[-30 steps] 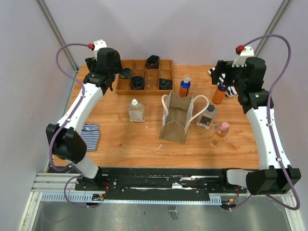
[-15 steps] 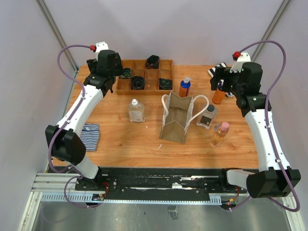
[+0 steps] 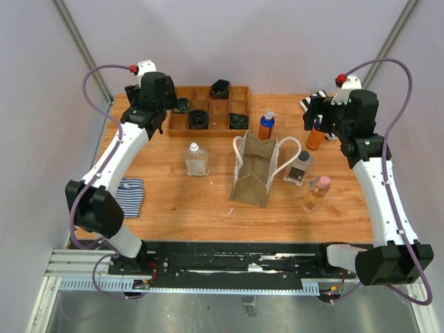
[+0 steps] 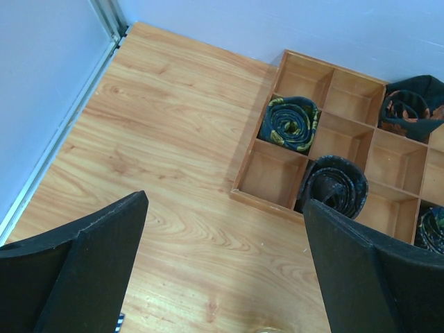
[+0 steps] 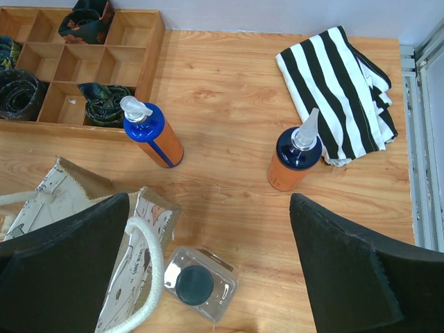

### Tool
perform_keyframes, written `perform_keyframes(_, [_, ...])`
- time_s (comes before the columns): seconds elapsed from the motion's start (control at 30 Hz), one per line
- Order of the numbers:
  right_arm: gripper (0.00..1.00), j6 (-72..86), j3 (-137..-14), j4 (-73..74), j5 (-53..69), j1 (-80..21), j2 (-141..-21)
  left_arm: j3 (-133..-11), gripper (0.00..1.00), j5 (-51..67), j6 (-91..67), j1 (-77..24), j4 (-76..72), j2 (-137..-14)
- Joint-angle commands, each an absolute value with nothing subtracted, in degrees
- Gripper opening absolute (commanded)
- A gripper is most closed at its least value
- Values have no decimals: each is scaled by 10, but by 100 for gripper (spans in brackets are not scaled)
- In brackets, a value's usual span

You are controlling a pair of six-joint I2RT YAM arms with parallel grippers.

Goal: Take the personal care products out of the canvas bag

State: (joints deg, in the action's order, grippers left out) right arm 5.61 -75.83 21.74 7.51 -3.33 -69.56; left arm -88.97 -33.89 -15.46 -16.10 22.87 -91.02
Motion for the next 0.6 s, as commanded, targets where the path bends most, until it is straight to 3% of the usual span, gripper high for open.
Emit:
perform_keyframes(0.0, [99,59,-772,210,78,-33,-691,-900,99,-346,-156,-159,223,-912])
perform_keyframes(0.57, [99,57,-748,212,66,-33,-684,-885,99,-323,-156,-162,225,-901])
